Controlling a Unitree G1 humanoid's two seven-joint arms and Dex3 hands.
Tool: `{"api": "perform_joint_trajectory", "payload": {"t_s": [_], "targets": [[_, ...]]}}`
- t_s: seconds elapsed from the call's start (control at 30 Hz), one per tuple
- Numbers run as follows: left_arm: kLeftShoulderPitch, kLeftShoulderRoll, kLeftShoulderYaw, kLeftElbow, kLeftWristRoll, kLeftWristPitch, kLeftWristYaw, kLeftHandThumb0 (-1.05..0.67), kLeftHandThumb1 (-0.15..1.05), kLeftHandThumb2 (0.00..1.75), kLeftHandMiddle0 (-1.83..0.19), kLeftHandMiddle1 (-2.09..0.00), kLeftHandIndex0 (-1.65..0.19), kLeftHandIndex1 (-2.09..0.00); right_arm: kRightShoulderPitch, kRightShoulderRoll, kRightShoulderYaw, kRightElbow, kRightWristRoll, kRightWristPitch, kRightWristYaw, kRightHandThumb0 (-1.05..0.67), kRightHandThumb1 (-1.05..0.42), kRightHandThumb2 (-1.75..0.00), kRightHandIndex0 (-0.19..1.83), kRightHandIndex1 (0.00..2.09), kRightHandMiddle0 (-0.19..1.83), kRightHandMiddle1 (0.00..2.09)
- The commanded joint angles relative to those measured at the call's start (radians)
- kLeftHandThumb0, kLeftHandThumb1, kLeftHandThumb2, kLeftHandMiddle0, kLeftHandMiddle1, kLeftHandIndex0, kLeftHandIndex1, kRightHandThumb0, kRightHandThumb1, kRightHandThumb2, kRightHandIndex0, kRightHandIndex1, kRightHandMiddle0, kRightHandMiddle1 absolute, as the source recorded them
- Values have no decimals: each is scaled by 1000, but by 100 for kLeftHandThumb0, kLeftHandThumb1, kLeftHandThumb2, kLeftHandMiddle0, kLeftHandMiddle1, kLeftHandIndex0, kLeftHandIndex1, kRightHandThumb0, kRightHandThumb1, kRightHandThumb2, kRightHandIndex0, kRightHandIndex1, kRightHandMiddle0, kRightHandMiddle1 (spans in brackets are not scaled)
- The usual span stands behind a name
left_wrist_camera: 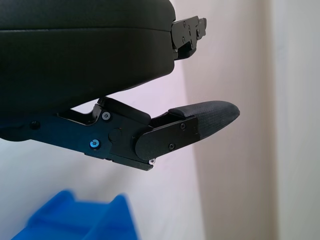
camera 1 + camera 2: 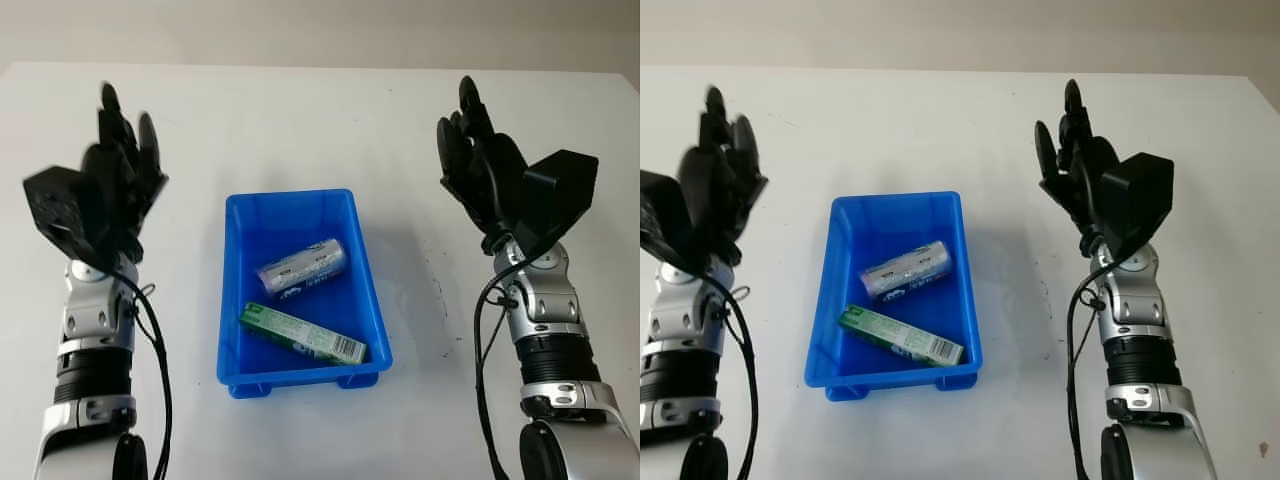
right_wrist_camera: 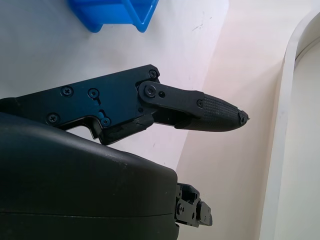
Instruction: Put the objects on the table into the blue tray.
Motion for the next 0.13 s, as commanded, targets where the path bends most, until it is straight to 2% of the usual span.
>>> {"api": "perform_joint_trajectory", "payload": {"t_s": [0.0,0.1], "targets": [[24,-7,-18,-43,-2,27,7,-74,105,71,19,0,19,0,-19,1,-3,8,5,-16,3,-69,-105,-63,-19,0,-19,0],[36,-14,-29,-62,-13,31,6,-74,105,71,19,0,19,0,-20,3,-4,8,5,-14,-1,-69,-105,-63,-19,0,-19,0]]}}
